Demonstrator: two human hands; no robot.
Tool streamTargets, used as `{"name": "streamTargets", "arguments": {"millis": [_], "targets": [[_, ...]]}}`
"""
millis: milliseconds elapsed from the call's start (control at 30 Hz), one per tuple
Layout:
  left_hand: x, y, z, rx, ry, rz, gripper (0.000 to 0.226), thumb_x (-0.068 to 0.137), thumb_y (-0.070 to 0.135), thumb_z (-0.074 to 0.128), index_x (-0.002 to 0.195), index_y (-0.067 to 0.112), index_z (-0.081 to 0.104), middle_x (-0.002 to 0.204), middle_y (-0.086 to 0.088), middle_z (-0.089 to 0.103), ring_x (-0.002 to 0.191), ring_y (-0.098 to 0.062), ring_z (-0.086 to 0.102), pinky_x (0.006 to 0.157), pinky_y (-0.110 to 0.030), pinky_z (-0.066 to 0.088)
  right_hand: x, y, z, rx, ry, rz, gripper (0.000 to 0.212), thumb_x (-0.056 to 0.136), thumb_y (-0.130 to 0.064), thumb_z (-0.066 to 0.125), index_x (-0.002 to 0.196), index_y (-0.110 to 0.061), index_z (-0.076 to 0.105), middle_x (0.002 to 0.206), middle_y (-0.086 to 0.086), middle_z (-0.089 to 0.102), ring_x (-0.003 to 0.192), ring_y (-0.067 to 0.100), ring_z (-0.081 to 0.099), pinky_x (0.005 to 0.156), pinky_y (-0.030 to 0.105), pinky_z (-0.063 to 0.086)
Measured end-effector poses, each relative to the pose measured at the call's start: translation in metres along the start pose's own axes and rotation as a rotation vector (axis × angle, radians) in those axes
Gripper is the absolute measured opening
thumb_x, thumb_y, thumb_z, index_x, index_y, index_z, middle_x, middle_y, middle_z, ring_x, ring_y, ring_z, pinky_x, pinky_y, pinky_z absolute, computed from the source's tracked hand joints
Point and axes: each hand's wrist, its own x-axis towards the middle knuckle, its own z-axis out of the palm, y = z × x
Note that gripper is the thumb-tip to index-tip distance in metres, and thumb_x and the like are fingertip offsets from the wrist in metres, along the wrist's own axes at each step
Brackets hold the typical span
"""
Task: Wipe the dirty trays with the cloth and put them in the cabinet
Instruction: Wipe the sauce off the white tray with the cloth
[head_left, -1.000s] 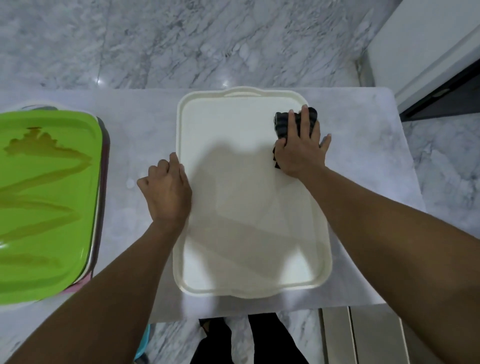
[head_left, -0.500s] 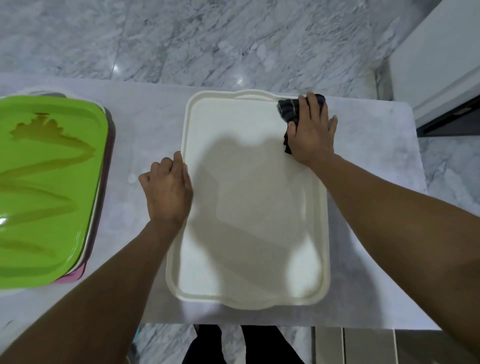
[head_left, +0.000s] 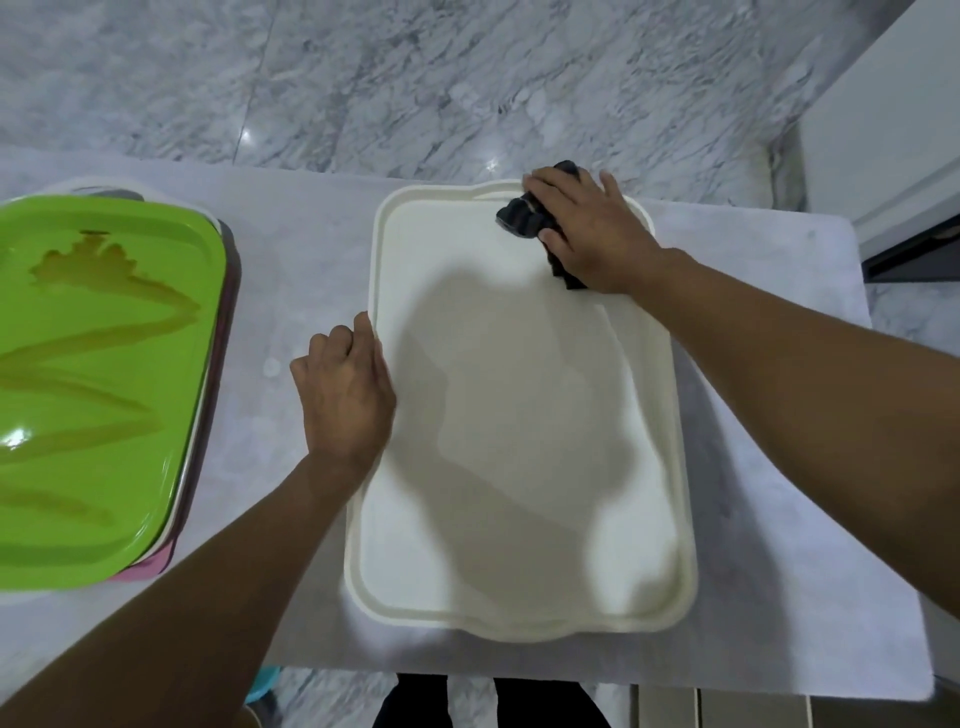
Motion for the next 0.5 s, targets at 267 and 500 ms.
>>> {"name": "streamTargets", "arguments": {"millis": [267,500], "targets": [[0.002,0.001,-0.003,-0.040,0.004,-0.017,0.035,0.090,-0.005,0.054,0.125,-0.004,0.060,0.082,-0.019,0.056,0.077,-0.038,0.051,0.067,-0.043,0.034,0.046,-0.060,0.007,0.037,-0.034,-0.152,0.057,0.103,-0.026,0.041,0.158,-0.019,0.027,0.164,-0.001,0.025,0.148,0.027,0.024,0.123,0.054,0.013],[0.004,0.001,-0.004,-0.056,-0.044,-0.038,0.038,0.088,-0.004,0.053,0.125,0.000,0.060,0.078,-0.013,0.053,0.076,-0.035,0.049,0.070,-0.042,0.034,0.062,-0.087,0.012,-0.002,-0.084,-0.206,0.060,0.105,-0.028,0.039,0.161,-0.020,0.018,0.168,-0.002,0.016,0.154,0.028,0.014,0.126,0.050,0.004]]}}
